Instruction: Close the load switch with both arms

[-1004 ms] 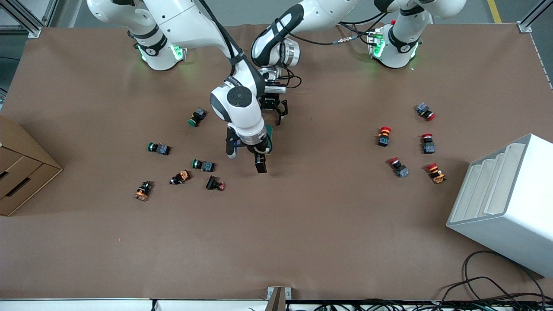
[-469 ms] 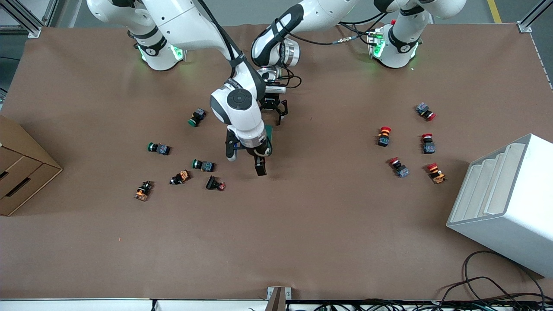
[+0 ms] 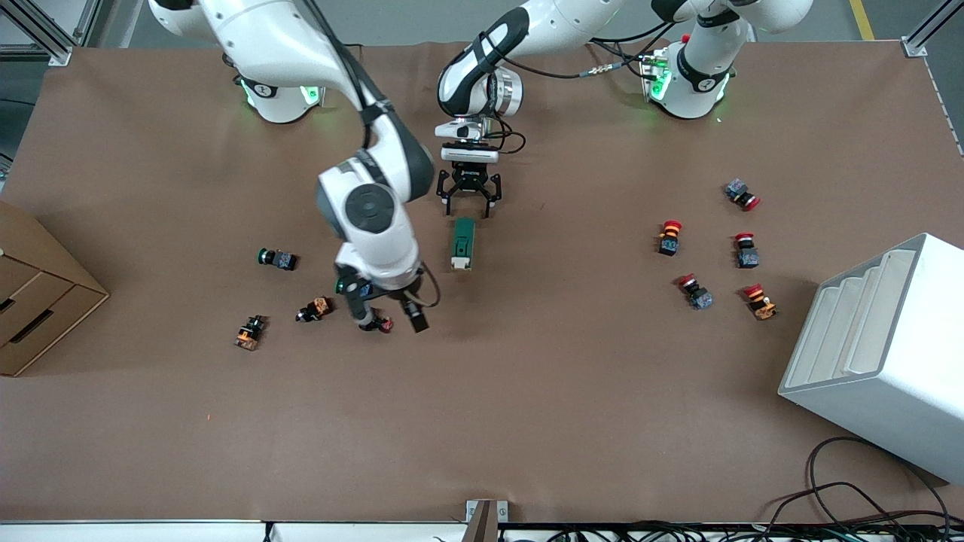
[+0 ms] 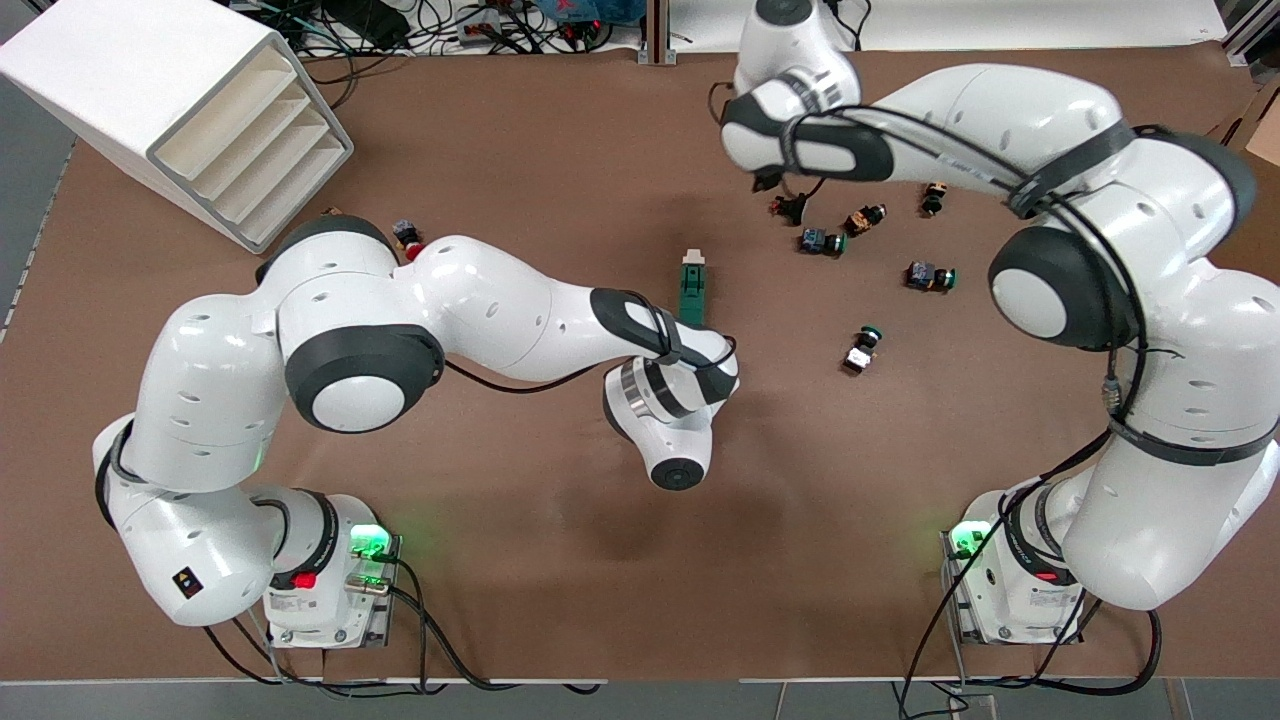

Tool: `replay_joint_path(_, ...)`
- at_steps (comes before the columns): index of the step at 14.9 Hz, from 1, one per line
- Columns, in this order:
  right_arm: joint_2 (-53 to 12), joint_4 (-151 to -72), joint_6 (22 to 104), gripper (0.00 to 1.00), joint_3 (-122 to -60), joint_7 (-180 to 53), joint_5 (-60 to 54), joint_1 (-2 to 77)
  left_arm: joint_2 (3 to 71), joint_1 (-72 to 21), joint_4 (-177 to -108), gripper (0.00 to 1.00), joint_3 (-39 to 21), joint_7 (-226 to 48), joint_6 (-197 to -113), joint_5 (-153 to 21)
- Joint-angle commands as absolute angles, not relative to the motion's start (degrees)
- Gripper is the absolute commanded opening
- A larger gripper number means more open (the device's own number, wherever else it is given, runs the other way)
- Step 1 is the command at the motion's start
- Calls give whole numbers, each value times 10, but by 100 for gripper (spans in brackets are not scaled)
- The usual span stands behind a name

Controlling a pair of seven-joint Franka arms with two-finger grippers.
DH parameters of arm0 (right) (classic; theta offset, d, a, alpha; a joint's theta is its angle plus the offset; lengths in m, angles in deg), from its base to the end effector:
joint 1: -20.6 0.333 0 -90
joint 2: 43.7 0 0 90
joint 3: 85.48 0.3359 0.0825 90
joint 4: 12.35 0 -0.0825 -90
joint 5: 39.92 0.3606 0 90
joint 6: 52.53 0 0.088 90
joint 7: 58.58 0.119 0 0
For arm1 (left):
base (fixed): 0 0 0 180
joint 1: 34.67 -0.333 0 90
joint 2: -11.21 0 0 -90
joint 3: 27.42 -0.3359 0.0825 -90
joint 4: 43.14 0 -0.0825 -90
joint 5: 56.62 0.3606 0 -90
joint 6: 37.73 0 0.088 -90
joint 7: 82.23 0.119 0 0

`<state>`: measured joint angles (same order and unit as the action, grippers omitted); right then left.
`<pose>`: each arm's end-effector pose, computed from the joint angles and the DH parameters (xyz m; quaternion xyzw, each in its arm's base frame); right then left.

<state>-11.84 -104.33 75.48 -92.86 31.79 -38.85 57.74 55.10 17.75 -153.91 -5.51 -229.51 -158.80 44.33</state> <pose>0.5913 0.3542 0.3327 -0.8651 0.4993 -0.0418 0.0205 0.2193 -0.5558 0.1230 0.8906 -0.0197 0.4522 0.0437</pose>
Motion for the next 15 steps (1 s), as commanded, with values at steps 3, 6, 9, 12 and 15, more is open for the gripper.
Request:
replay_joint_path(3,-178,-1058,680,100,-915,62,-382,490,573,184,-1518,99,-56,-2298,-1594,448)
replay_joint_path(6,-210,-1057,618,100,-916,-133,-342,420,573,183,-1518,99,-56,-2298,-1594,445)
replay_joint_path(9,-241,-1052,552,100,-919,-330,-341,354,572,182,-1518,99,-56,-2299,-1594,445)
replay_joint_path(12,-252,-1009,462,100,-921,-468,-345,298,574,182,-1519,99,-56,-2300,-1594,443)
replay_joint_path(15,-250,-957,389,100,-922,-529,-354,265,574,182,-1524,99,-56,-2299,-1595,443)
